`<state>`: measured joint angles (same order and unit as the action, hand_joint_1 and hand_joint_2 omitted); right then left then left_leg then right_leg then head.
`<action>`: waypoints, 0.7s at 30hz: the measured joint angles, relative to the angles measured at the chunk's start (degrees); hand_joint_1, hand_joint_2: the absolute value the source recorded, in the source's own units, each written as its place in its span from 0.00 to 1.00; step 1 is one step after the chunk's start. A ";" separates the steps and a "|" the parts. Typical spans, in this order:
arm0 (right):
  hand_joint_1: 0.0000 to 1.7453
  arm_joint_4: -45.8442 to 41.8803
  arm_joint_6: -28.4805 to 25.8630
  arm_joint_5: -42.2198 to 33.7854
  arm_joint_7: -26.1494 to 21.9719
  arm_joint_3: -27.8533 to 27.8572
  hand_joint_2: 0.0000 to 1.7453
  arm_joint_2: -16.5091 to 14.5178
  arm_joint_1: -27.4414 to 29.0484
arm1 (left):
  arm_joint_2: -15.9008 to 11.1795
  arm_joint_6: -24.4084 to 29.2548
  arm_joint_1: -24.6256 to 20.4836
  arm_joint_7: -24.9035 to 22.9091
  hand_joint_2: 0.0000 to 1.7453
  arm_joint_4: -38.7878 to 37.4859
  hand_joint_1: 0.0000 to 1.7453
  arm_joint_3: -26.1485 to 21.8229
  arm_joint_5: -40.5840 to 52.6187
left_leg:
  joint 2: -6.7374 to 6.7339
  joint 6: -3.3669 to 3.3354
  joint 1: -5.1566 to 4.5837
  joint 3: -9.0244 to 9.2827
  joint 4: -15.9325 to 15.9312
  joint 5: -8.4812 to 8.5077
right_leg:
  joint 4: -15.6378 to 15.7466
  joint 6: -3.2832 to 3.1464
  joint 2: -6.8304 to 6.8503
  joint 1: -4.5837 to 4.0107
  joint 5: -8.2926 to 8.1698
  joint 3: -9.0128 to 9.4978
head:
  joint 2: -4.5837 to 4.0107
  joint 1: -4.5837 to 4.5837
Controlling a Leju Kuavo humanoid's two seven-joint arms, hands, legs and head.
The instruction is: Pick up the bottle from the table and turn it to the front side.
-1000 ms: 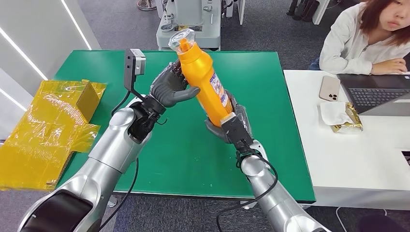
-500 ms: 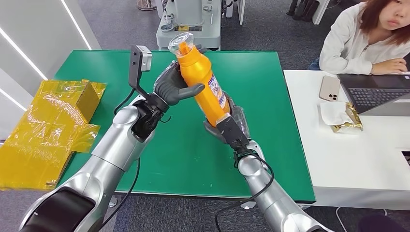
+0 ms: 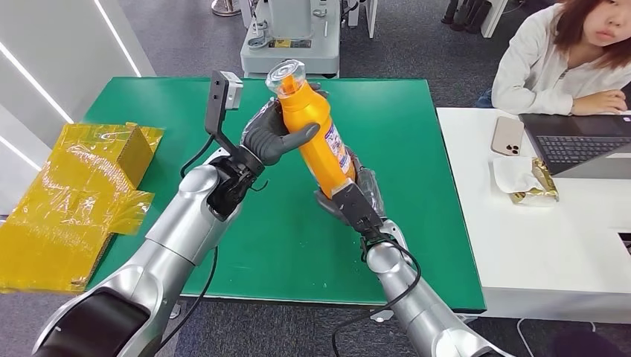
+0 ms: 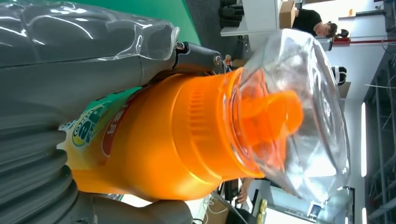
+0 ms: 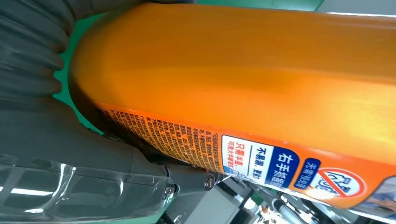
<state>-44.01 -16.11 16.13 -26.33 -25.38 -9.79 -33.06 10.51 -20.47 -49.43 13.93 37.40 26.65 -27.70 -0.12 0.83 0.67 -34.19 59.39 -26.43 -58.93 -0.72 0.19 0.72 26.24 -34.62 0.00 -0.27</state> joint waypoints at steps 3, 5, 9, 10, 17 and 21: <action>1.00 0.17 -0.11 -0.01 -0.10 0.00 1.00 0.00 0.01 | 0.13 0.33 -0.03 0.01 1.00 -0.14 0.98 0.02 -0.10 | -0.01 0.00 0.00 0.01 0.00 0.00 | 0.00 0.00 0.00 0.00 0.00 0.00 | 0.00 0.01; 1.00 0.26 -0.40 -0.04 -0.34 0.03 1.00 0.00 0.03 | 0.35 0.48 0.01 0.02 1.00 -0.19 0.93 0.03 -0.35 | 0.00 0.00 0.00 0.01 0.00 0.00 | 0.00 0.00 0.00 0.00 0.00 -0.01 | 0.00 0.01; 1.00 0.32 -0.98 -0.30 -1.09 0.21 1.00 0.02 0.13 | 1.04 0.52 0.32 0.02 1.00 -0.20 0.98 0.04 -1.36 | -0.01 0.00 0.00 0.01 0.00 0.00 | 0.00 0.00 -0.01 0.00 0.00 -0.01 | 0.00 0.01; 1.00 0.32 -1.02 -0.42 -1.28 0.25 1.00 0.02 0.17 | 1.21 0.54 0.44 0.03 1.00 -0.20 0.99 0.04 -1.61 | -0.01 0.00 0.00 0.00 0.00 0.00 | 0.00 0.00 -0.02 0.00 0.00 -0.01 | 0.00 0.01; 0.00 0.22 -0.43 -2.03 -3.02 0.51 1.00 0.02 0.39 | 2.10 0.63 1.29 1.82 1.00 -0.20 1.00 0.06 -2.04 | -0.01 0.00 0.00 0.00 0.01 0.00 | 0.00 0.00 -0.01 0.00 0.00 -0.01 | 0.00 0.01; 0.00 -0.49 0.31 -3.28 -4.04 0.93 1.00 0.02 0.80 | 2.50 0.68 1.89 2.58 1.00 -0.20 1.00 0.13 -1.69 | -0.01 0.00 0.00 0.00 0.00 0.00 | 0.00 0.00 -0.01 0.00 0.00 -0.01 | 0.00 0.00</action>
<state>-44.50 -15.81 12.85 -30.37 -24.44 -9.77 -32.26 13.01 -19.79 -47.55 16.51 37.20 26.77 -29.39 -0.14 0.83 0.67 -34.19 59.40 -26.43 -58.93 -0.72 0.18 0.72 26.24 -34.63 0.00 -0.27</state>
